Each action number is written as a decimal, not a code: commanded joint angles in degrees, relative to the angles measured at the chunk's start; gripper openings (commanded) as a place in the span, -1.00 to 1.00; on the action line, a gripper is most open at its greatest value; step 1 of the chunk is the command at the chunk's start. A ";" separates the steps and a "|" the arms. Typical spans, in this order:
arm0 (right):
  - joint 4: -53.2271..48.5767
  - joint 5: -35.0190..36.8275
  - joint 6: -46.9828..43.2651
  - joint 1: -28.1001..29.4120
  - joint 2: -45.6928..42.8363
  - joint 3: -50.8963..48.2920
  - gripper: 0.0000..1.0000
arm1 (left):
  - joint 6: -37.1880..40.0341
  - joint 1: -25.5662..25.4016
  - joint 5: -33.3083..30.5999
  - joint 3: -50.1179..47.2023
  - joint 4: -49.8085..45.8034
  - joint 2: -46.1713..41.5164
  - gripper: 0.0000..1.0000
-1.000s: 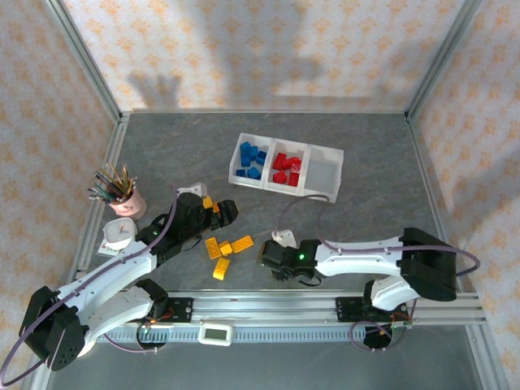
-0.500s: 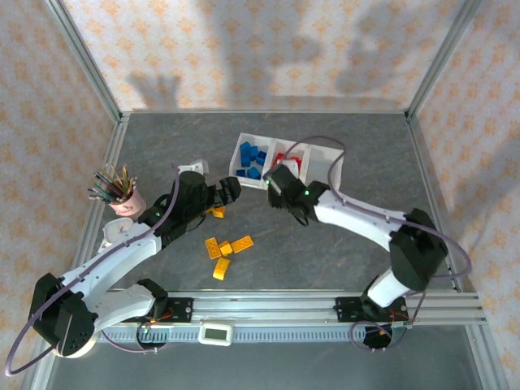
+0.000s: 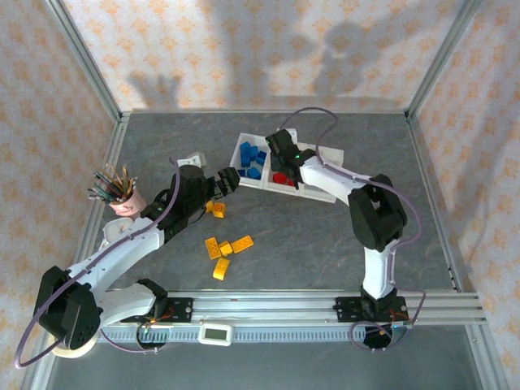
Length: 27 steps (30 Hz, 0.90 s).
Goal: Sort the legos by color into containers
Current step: Place the lego in the container, then pick up the lego from the bottom-center of the table.
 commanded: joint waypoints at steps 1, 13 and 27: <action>0.66 0.01 -1.30 -0.23 1.01 2.95 0.12 | -1.11 0.38 1.58 2.25 2.29 0.51 0.98; 0.34 -3.24 -0.51 1.89 -11.23 -4.81 0.44 | -0.85 0.32 4.08 1.08 2.62 -2.81 0.98; -1.00 -4.73 1.82 12.16 -25.35 -24.21 0.56 | 0.26 0.36 2.24 -3.37 -5.18 -10.28 0.98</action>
